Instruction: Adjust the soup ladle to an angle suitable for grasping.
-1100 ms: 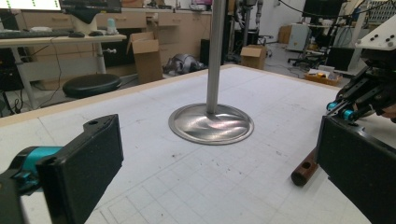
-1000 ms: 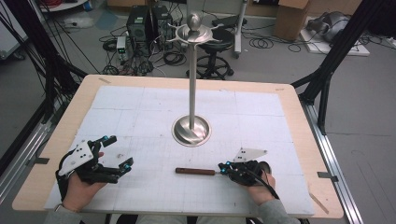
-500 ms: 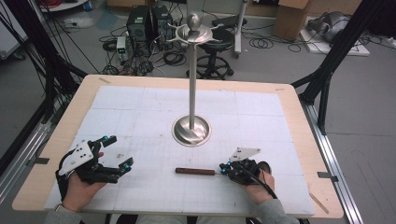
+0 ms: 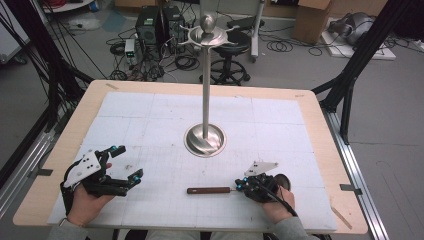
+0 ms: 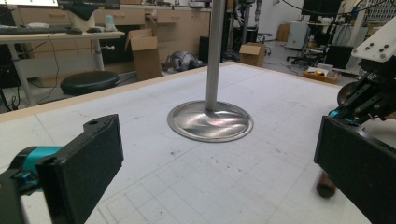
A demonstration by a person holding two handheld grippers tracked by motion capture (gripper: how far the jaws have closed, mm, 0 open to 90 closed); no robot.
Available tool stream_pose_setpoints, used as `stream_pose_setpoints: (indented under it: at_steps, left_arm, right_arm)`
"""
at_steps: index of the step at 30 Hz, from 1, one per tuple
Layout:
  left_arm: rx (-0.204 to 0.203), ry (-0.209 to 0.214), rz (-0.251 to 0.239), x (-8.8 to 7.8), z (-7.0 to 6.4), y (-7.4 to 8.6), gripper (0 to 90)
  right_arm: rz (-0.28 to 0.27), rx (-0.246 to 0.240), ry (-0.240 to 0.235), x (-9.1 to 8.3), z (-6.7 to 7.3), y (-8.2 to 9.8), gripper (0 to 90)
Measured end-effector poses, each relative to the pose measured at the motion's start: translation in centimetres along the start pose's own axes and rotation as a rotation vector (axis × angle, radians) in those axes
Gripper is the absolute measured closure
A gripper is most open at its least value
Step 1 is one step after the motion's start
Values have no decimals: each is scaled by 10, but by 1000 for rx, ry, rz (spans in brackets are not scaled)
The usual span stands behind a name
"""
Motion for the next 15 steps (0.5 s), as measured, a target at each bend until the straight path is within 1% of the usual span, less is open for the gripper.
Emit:
stream_pose_setpoints:
  at_steps: [3, 5, 6, 7, 8, 9, 10, 11, 12, 13, 14, 15]
  left_arm:
    - [-4, -1, -3, 0, 0, 0, 18]
    - [-3, -1, -3, 0, 0, 0, 18]
    - [-3, -1, -3, 0, 0, 0, 18]
    - [3, -2, -2, 0, 1, 0, 18]
    - [3, -2, -2, 0, 1, 0, 18]
    - [0, -4, -1, 0, 0, 0, 18]
    - [0, -4, -1, 0, 0, 0, 18]
    - [0, -5, 0, 0, 0, 0, 18]
    - [1, -2, 1, 0, 0, 0, 18]
    - [1, -2, 2, 0, 0, 0, 18]
    - [1, -2, 3, 0, 0, 0, 18]
    - [0, -4, 0, 0, -1, 0, 18]
  right_arm:
    - [-1, -2, -4, -1, 2, 1, 895]
    - [2, -24, -3, -1, 2, 0, 895]
    - [-17, -48, -5, -2, 3, -1, 894]
    - [-39, -60, -14, -4, 5, -3, 894]
    - [-39, -60, -14, -4, 5, -3, 894]
    - [-109, -74, -55, -9, 9, -8, 894]
    - [-137, -82, -80, -11, 12, -11, 894]
    - [-155, -90, -108, -12, 16, -13, 894]
    - [-155, -90, -108, -12, 16, -13, 894]
    - [-172, -108, -143, -12, 20, -15, 894]
    - [-177, -150, -200, -9, 28, -17, 895]
    - [-167, -169, -214, -6, 32, -18, 894]
Point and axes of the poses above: each handheld gripper's, and its own axes: x roughly forward along the jaws, y roughly out of its underside, z roughly to its left, the point moved 2 cm from there along x, roughly forward along the jaws, and after that the axes turned 2 degrees about x, right-handed, at the moved point
